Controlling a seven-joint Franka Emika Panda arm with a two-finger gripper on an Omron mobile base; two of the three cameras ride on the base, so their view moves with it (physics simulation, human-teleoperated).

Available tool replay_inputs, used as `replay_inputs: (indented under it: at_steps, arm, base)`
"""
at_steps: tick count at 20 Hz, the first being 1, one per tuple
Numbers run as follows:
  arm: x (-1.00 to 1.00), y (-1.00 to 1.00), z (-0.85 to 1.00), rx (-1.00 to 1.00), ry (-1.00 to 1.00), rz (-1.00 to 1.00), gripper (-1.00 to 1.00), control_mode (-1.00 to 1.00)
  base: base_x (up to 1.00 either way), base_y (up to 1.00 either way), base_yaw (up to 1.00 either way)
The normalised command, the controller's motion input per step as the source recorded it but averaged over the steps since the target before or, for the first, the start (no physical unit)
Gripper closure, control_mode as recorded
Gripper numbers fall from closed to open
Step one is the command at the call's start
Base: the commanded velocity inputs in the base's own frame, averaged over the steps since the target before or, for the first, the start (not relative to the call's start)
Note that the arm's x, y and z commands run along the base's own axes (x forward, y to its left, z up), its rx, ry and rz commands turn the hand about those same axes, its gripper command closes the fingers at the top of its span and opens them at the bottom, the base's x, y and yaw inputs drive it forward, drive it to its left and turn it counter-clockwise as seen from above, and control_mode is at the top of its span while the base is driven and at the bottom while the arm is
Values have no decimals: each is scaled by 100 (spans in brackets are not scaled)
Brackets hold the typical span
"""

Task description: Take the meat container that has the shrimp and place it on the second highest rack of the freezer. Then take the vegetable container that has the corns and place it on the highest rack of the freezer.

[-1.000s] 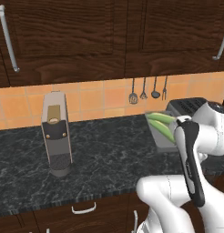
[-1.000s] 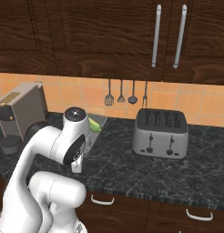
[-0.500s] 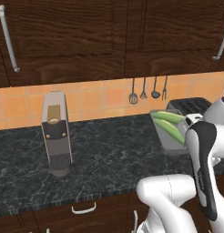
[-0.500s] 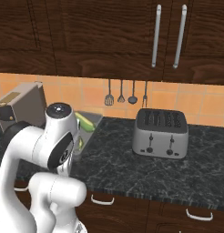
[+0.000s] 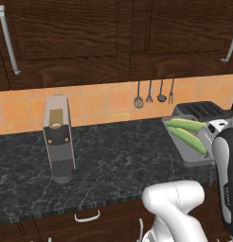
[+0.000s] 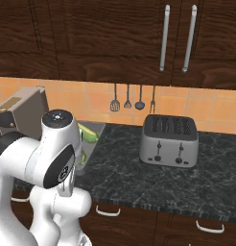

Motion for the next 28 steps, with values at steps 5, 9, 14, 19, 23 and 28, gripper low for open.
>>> replay_inputs:
  at_steps: [5,9,14,19,23,28]
  arm:
    - [0,0,0,0,0,0,100,-100]
    - [0,0,0,0,0,0,100,100]
    - [0,0,0,0,0,0,100,100]
    - [0,0,0,0,0,0,100,100]
    - [0,0,0,0,0,0,100,100]
    - [0,0,0,0,0,0,100,100]
  base:
    - [0,0,0]
    - [-27,8,-9]
    - [-71,7,-55]
    - [-53,2,-83]
    - [-47,0,-89]
    - [-48,0,-89]
